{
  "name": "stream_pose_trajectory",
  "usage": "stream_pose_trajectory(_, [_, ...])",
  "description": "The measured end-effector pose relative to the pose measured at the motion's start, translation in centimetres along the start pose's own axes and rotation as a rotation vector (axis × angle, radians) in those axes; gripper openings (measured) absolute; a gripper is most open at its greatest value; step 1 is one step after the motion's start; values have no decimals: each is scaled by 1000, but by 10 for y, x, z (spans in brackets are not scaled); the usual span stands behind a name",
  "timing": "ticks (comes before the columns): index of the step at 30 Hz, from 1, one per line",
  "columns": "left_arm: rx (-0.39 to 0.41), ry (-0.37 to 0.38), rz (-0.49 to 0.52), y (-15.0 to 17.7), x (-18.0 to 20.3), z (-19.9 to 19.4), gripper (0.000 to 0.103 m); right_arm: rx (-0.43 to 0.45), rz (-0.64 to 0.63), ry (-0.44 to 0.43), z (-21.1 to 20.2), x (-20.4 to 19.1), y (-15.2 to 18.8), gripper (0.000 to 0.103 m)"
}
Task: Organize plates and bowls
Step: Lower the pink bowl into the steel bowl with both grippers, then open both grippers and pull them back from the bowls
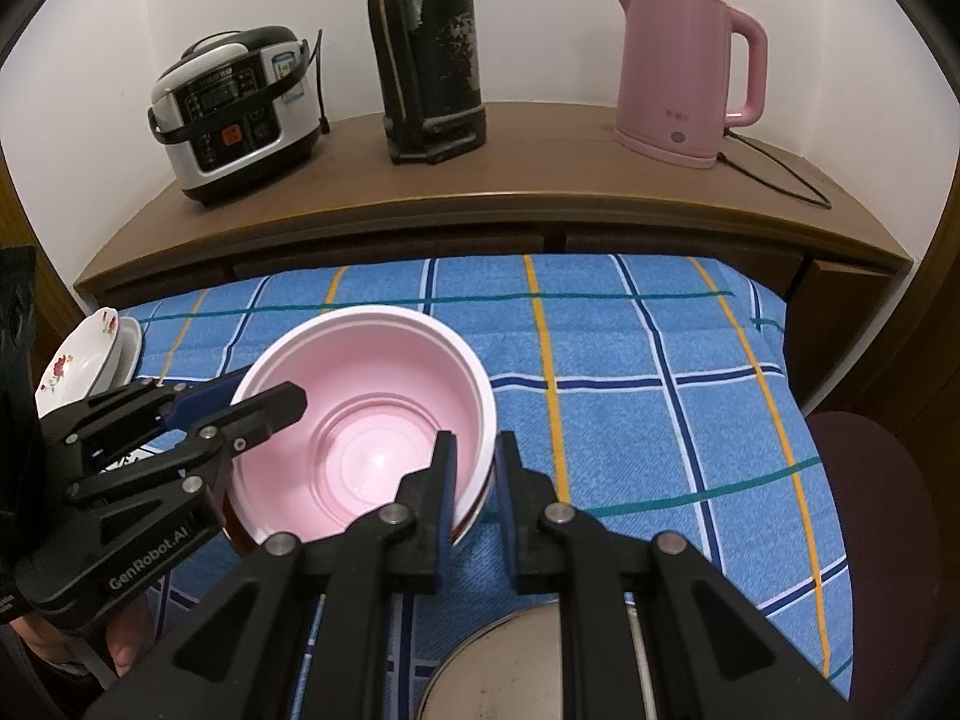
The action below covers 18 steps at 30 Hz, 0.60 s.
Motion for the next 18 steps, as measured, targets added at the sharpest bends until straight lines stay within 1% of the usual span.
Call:
stream_pose_trajectory(3, [1,0,-1,0,0,0,23,1,4,-4,0,0,0,14])
stream_pose_trajectory(5, [2,-2,2,-1,1,0,26,5,14,-15,0,1,-1,15])
stream_pose_trajectory(6, [4,-7,8,-1,1,-1,26,9,17,-25,0,1,-1,17])
stream_pose_trajectory(7, [7,-10,12,-2,1,-2,27,11,18,-36,0,1,-1,22])
stream_pose_trajectory(8, [12,-6,12,-3,2,-3,31,22,16,-36,-2,1,-1,29])
stream_pose_trajectory(9, [22,9,10,-4,2,-5,40,32,11,-30,-4,1,-1,32])
stream_pose_trajectory(10, [32,25,7,-5,3,-7,45,48,5,-20,-6,1,-2,38])
stream_pose_trajectory(11, [51,29,6,-7,4,-10,64,53,4,-21,-8,1,-2,44])
stream_pose_trajectory(12, [70,11,9,-8,4,-13,81,55,7,-18,-8,2,-3,44])
stream_pose_trajectory(13, [87,-10,11,-9,2,-16,85,56,8,-18,-8,3,-3,45])
stream_pose_trajectory(14, [91,-9,5,-10,1,-17,85,57,10,-16,-9,4,-3,46])
stream_pose_trajectory(16, [84,15,-23,-10,-3,-16,85,57,14,-16,-8,6,-3,46])
stream_pose_trajectory(18, [88,22,-27,-11,-3,-16,85,58,14,-21,-9,5,-2,46])
Point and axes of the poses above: each gripper's, at about its wrist camera, not at the fingertips, and z roughly the way its jaws point, x to its right, y to its underside, the point moved 5 cm from there along z, roughly the way its jaws point, and after that the axes turned 12 degrees about y, right-handed, at the moved point
